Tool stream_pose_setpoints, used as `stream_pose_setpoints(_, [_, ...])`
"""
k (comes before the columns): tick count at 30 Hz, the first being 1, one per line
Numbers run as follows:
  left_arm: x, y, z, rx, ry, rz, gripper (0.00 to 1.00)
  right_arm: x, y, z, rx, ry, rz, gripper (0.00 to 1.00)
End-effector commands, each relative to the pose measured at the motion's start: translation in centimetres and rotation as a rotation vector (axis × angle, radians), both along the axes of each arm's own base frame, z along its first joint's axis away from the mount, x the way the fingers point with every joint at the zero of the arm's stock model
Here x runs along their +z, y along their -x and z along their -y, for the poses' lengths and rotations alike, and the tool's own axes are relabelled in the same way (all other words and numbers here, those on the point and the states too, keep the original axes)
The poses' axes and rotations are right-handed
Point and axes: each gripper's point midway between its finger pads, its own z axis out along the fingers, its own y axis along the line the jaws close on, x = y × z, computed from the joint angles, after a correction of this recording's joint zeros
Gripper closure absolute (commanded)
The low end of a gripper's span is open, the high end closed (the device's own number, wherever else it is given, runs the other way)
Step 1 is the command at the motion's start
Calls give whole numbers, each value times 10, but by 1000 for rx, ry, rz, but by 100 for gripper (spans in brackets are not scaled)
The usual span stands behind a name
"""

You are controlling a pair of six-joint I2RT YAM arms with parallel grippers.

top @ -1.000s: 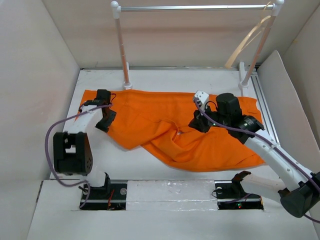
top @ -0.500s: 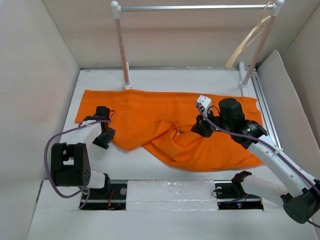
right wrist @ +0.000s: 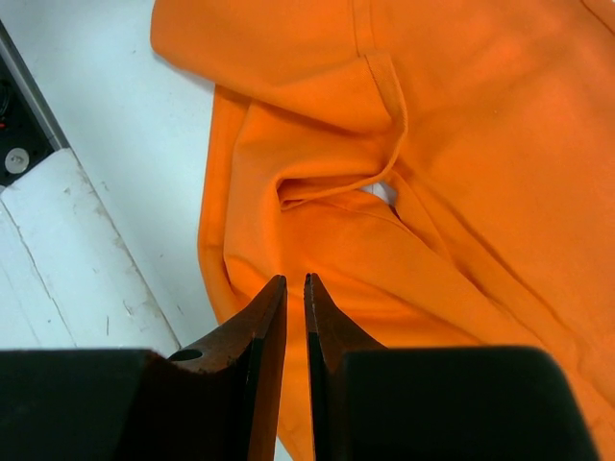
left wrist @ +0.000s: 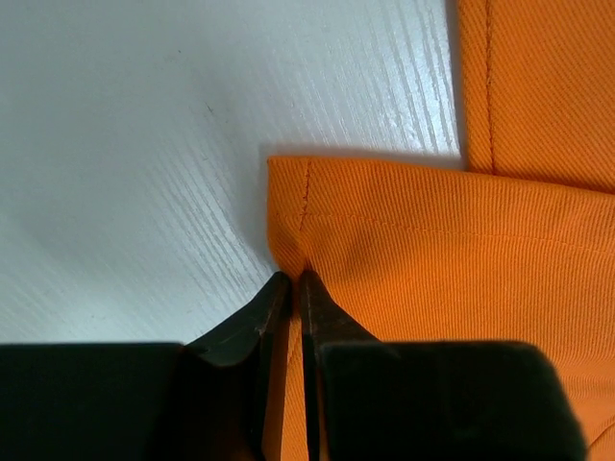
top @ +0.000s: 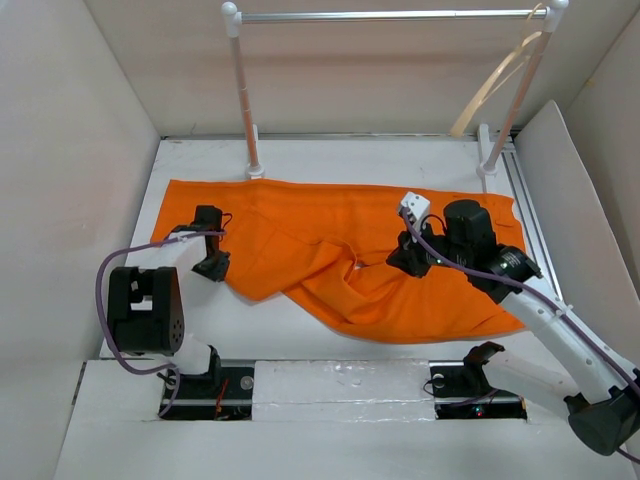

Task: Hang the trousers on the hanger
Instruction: Flatten out the trousers at the center of the board.

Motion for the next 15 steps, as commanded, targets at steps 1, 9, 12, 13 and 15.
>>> stream_pose_setpoints(1, [-32, 23, 0, -4, 4, -78, 96, 8, 1, 0, -5, -26, 10, 81])
stream_pose_setpoints(9, [33, -8, -5, -55, -36, 113, 100, -1, 2, 13, -51, 15, -21, 81])
stream_pose_setpoints(12, [110, -17, -16, -97, -112, 286, 100, -24, 9, 25, -74, 69, -88, 79])
stream_pose_setpoints(13, [127, -18, -19, -101, -129, 327, 100, -30, 11, 28, -84, 79, -102, 63])
stream_pose_setpoints(15, [169, -11, -27, -96, -177, 398, 100, -41, 13, 36, -138, 76, -137, 46])
